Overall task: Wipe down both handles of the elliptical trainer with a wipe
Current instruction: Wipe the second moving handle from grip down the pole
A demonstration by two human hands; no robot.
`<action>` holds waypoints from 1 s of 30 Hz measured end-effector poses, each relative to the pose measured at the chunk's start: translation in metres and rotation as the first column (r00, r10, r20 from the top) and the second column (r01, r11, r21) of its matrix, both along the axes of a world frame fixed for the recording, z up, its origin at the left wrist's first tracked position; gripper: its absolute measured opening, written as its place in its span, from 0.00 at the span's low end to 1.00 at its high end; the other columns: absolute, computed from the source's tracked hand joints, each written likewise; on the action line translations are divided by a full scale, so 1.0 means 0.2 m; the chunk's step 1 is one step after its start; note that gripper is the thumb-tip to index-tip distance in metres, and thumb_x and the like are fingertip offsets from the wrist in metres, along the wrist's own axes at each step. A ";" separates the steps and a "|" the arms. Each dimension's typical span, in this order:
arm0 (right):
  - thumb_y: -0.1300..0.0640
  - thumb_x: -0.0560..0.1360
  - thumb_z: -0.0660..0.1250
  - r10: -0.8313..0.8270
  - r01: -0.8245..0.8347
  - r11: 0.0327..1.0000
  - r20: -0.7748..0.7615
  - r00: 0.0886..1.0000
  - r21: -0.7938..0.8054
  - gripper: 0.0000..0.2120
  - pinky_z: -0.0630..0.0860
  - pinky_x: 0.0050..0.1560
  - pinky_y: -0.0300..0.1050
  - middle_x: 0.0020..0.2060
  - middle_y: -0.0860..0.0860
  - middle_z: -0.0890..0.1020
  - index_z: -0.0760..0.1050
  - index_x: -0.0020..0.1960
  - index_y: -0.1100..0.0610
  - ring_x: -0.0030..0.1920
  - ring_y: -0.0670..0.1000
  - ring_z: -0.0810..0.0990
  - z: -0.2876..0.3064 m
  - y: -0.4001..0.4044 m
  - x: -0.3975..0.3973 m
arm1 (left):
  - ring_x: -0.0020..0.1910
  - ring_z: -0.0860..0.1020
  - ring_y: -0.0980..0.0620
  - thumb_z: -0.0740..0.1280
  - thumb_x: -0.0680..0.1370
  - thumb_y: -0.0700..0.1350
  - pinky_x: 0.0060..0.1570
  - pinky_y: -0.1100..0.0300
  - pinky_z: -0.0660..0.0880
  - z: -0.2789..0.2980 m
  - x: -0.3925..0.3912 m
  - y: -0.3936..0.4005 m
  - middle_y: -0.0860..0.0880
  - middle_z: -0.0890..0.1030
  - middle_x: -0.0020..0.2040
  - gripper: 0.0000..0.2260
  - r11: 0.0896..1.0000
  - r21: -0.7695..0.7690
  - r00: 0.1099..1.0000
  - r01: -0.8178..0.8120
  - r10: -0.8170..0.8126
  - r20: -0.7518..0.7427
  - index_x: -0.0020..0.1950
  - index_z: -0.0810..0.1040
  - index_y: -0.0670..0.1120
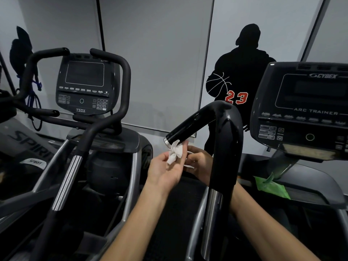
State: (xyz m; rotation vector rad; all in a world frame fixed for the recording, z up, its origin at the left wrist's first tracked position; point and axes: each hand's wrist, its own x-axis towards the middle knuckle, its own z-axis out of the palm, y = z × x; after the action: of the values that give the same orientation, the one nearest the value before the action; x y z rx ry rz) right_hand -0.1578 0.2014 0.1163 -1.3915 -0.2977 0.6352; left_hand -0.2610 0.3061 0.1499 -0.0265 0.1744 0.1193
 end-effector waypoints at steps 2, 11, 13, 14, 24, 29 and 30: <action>0.76 0.73 0.54 0.015 -0.015 1.000 0.015 1.000 0.011 0.27 0.74 0.68 0.60 0.55 0.57 0.84 0.76 0.68 0.61 0.56 0.56 0.83 0.05 0.00 -0.04 | 0.52 0.82 0.32 0.57 0.80 0.33 0.59 0.45 0.80 -0.01 -0.05 0.03 0.27 0.80 0.57 0.14 0.995 0.095 1.000 0.027 -0.027 0.000 0.60 0.73 0.25; 0.76 0.74 0.57 -0.017 0.014 0.999 0.082 0.996 0.035 0.22 0.77 0.61 0.49 0.58 0.57 0.83 0.78 0.61 0.59 0.58 0.55 0.82 0.11 0.01 -0.07 | 0.48 0.82 0.54 0.67 0.80 0.39 0.50 0.62 0.78 0.03 -0.06 0.09 0.51 0.86 0.48 0.07 -0.203 0.938 0.639 -0.280 0.690 0.340 0.55 0.82 0.47; 0.75 0.74 0.57 -0.036 0.030 0.996 0.072 0.997 0.085 0.22 0.77 0.59 0.49 0.56 0.57 0.84 0.79 0.61 0.60 0.57 0.55 0.82 0.12 0.02 -0.07 | 0.46 0.80 0.56 0.68 0.80 0.38 0.46 0.70 0.73 0.07 0.01 0.13 0.52 0.84 0.49 0.09 -0.514 0.827 0.507 -0.228 0.663 0.551 0.57 0.83 0.47; 0.75 0.74 0.57 -0.048 0.042 0.994 0.061 0.997 0.099 0.21 0.77 0.58 0.49 0.55 0.56 0.84 0.79 0.59 0.59 0.57 0.55 0.82 0.11 0.03 -0.06 | 0.46 0.80 0.55 0.68 0.79 0.37 0.46 0.68 0.74 0.08 0.05 0.14 0.50 0.84 0.49 0.10 -0.599 0.773 0.512 -0.210 0.606 0.609 0.57 0.84 0.46; 0.70 0.77 0.60 -0.056 0.046 0.993 0.091 0.994 0.105 0.17 0.79 0.56 0.46 0.56 0.54 0.85 0.82 0.58 0.57 0.55 0.52 0.85 -0.02 -0.02 0.08 | 0.45 0.81 0.46 0.68 0.76 0.32 0.49 0.53 0.78 0.07 0.18 0.07 0.47 0.82 0.44 0.13 -0.680 0.705 0.537 -0.202 0.525 0.660 0.54 0.87 0.44; 0.68 0.80 0.58 -0.003 -0.008 0.995 0.102 0.995 0.099 0.16 0.82 0.47 0.41 0.55 0.56 0.86 0.81 0.62 0.61 0.52 0.53 0.87 -0.06 -0.06 0.08 | 0.41 0.73 0.47 0.69 0.70 0.25 0.39 0.59 0.70 -0.04 0.10 0.01 0.49 0.73 0.39 0.18 -0.845 0.490 0.529 -0.214 0.321 0.785 0.52 0.86 0.44; 0.69 0.81 0.59 0.011 -0.021 0.995 0.101 0.995 0.095 0.16 0.82 0.46 0.40 0.55 0.57 0.86 0.81 0.61 0.61 0.50 0.52 0.87 -0.05 -0.07 0.05 | 0.41 0.74 0.47 0.70 0.70 0.25 0.39 0.57 0.71 -0.05 0.09 0.04 0.49 0.74 0.39 0.19 -0.849 0.492 0.524 -0.193 0.335 0.783 0.52 0.87 0.44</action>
State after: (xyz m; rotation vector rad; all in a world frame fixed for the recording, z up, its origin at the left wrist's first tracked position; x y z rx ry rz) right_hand -0.1471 0.1880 0.1068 -1.3319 -0.4150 0.5581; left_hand -0.2433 0.3149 0.1401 2.1296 0.0278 1.5594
